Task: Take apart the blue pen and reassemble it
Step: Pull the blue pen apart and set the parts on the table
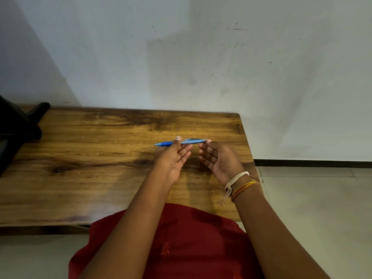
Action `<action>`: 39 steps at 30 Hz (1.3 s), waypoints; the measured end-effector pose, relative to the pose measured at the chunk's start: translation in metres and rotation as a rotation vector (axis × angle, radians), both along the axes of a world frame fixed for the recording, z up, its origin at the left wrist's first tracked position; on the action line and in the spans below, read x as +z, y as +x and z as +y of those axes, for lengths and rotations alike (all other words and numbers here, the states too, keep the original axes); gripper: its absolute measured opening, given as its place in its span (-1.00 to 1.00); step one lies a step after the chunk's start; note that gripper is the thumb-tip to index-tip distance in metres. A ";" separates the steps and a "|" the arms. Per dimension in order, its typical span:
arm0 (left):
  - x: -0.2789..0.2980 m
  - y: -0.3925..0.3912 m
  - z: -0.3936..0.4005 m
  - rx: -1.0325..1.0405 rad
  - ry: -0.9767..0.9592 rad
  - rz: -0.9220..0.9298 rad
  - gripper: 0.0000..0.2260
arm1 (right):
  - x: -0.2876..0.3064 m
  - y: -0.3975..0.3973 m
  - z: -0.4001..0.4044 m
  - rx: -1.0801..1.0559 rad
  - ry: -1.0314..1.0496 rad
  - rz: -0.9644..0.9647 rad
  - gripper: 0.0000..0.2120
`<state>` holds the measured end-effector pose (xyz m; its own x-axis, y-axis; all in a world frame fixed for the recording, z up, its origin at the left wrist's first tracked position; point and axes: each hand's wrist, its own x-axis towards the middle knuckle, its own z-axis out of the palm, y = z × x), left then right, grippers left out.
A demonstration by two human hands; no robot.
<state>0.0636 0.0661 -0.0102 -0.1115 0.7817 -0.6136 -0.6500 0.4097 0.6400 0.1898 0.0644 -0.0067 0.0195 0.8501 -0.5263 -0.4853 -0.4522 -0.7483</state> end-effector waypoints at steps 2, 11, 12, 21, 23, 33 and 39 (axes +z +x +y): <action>0.000 0.000 0.000 0.008 0.001 -0.002 -0.89 | -0.001 -0.001 0.000 0.001 0.034 -0.040 -0.90; 0.002 0.002 -0.001 -0.031 0.039 -0.008 -0.84 | -0.002 -0.001 -0.001 0.026 0.114 -0.114 -0.94; 0.002 0.002 0.000 -0.026 0.038 -0.011 -0.81 | -0.003 -0.001 -0.001 0.025 0.122 -0.126 -0.94; 0.000 0.007 0.002 -0.018 0.032 0.033 -0.83 | -0.005 0.002 0.001 0.022 0.129 -0.143 -0.92; -0.001 0.007 0.002 -0.016 0.027 0.047 -0.84 | -0.005 0.002 0.001 0.042 0.133 -0.175 -0.89; 0.001 0.002 0.001 -0.015 0.046 0.014 -0.85 | -0.004 0.000 -0.001 0.046 0.214 -0.160 -0.91; 0.002 -0.009 -0.001 0.004 0.029 -0.021 -0.85 | -0.007 0.007 0.009 -0.058 0.152 -0.146 -0.96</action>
